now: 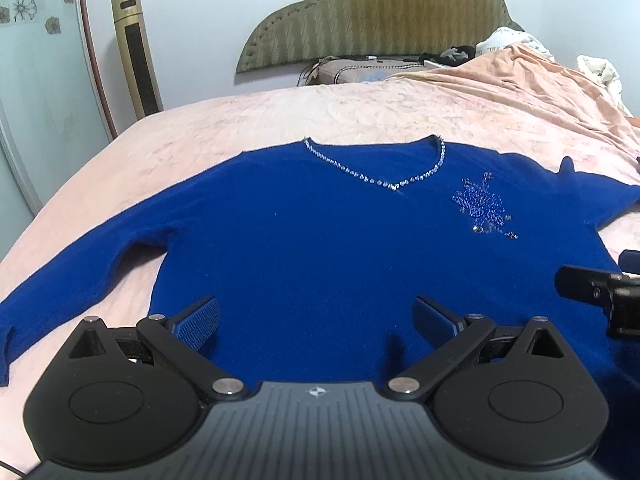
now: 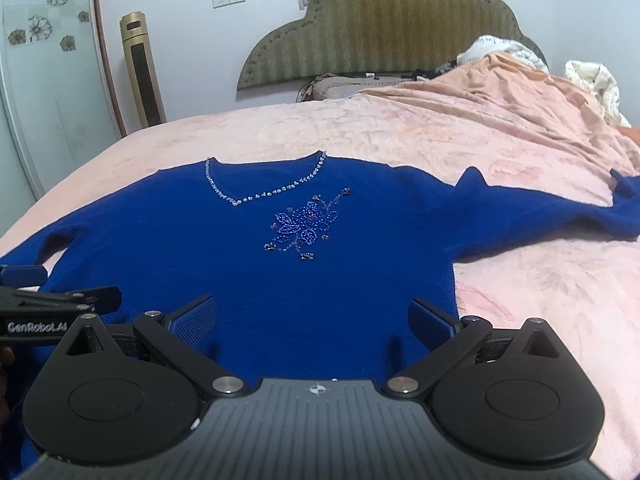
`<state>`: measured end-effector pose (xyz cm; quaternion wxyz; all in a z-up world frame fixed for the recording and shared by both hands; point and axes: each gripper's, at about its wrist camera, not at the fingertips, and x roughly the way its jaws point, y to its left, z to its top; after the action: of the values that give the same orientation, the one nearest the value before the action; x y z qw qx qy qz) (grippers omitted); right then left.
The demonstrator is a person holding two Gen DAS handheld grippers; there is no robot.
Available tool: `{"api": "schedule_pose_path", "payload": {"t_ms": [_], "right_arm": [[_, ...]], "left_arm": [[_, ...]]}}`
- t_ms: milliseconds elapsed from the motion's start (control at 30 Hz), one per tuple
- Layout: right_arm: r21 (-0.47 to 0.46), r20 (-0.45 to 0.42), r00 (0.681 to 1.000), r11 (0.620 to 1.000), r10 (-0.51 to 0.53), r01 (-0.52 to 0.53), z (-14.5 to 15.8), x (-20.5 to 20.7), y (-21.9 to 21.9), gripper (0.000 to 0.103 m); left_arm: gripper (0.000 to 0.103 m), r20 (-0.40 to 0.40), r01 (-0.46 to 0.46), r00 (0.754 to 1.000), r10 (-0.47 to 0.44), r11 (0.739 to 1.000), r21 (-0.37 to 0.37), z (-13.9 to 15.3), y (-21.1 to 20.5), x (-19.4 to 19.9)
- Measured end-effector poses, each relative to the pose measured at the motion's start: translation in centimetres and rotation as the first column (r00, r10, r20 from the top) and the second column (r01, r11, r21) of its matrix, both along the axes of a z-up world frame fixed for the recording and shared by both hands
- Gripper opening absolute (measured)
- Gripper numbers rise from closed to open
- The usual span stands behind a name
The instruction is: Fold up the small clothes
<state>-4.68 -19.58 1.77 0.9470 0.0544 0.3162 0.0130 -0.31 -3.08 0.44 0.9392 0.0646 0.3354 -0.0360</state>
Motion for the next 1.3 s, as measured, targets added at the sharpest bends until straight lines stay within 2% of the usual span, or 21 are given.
{"api": "schedule_pose_path", "payload": {"t_ms": [133,300,400,500,600,933,1133,1300], "right_arm": [[0.036,0.002,1.0,0.999,0.008,-0.008,0.2,0.9,-1.1,0.103],[0.135,0.008,0.999,0.99,0.032,-0.033,0.2,1.3,-2.2,0.103],[0.088,0.001,1.0,0.996,0.028,-0.028,-0.2,0.9,-1.7,0.103],[0.03,-0.001,1.0,0.999,-0.019,0.019,-0.7,0.8,-2.0,0.103],[0.012,-0.021,0.998,0.999,-0.051,0.051,-1.3,1.1,-2.2,0.103],[-0.077,0.02,1.0,0.997,-0.011,0.012,-0.6,1.0,-0.2,0.103],[-0.039,0.013,1.0,0.999,-0.022,0.022,-0.4,1.2,-0.6,0.103],[-0.046,0.013,1.0,0.999,-0.016,0.017,-0.4,1.3,-0.4,0.103]], "left_arm": [[0.103,0.01,-0.005,1.0,0.005,1.0,-0.003,0.2,-0.1,0.5],[0.103,0.0,-0.014,1.0,0.014,1.0,-0.019,-0.1,-0.8,1.4],[0.103,-0.012,-0.023,1.0,0.023,1.0,0.001,-0.6,-1.7,2.2],[0.103,-0.026,-0.045,0.999,0.046,0.999,0.021,-1.2,-2.0,2.4],[0.103,-0.032,-0.056,0.998,0.058,0.997,0.053,-1.5,-1.9,2.6],[0.103,-0.035,-0.092,0.995,0.094,0.993,0.074,-1.5,-1.1,2.9],[0.103,-0.027,-0.095,0.995,0.098,0.991,0.096,-1.5,-1.2,2.8],[0.103,-0.031,-0.092,0.995,0.095,0.991,0.099,-1.5,-1.3,2.9]]}}
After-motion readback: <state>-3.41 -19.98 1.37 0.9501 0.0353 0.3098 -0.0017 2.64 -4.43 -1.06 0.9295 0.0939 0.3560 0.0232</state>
